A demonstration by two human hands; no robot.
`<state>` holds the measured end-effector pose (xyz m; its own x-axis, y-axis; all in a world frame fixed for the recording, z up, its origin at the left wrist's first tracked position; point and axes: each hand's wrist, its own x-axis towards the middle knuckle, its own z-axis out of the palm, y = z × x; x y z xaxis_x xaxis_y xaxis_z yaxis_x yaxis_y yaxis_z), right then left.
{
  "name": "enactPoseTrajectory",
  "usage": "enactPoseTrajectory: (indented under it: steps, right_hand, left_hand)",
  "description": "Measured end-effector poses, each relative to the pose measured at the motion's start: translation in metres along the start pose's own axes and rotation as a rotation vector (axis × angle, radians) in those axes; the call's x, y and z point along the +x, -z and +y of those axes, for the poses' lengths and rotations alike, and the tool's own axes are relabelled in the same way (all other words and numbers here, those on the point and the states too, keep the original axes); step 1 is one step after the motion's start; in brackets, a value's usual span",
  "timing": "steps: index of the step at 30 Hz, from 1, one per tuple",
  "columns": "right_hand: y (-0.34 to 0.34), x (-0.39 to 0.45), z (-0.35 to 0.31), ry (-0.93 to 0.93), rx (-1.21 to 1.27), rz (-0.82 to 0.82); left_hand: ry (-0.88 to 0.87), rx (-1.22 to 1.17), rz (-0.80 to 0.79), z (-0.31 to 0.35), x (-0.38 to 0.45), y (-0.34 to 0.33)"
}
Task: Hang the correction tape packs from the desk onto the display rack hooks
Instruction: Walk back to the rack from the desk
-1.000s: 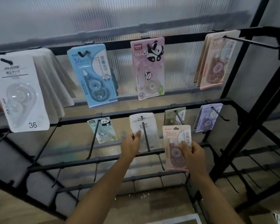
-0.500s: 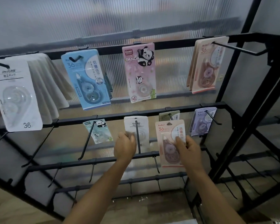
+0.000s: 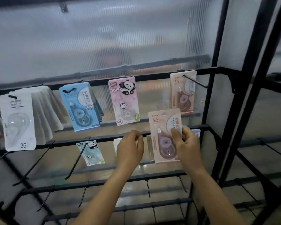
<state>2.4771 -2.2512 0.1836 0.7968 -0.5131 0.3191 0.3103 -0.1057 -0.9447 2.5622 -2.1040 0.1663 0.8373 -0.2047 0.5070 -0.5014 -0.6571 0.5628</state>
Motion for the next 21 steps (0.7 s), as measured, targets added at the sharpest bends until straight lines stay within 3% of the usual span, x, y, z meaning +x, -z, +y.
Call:
enactPoseTrajectory:
  steps: [8,14,21]
  right_hand:
    - [0.043,0.01,-0.053,0.169,-0.026,0.081]
    - [0.067,0.009,-0.068,0.225,-0.049,0.128]
    - [0.081,0.018,-0.07,0.198,-0.042,0.145]
  left_hand:
    - [-0.21,-0.521,0.035,0.101,0.0,0.002]
    - [-0.323,-0.582,0.088,0.139,0.002,-0.002]
    - [-0.308,-0.613,0.05,0.155,0.006,-0.01]
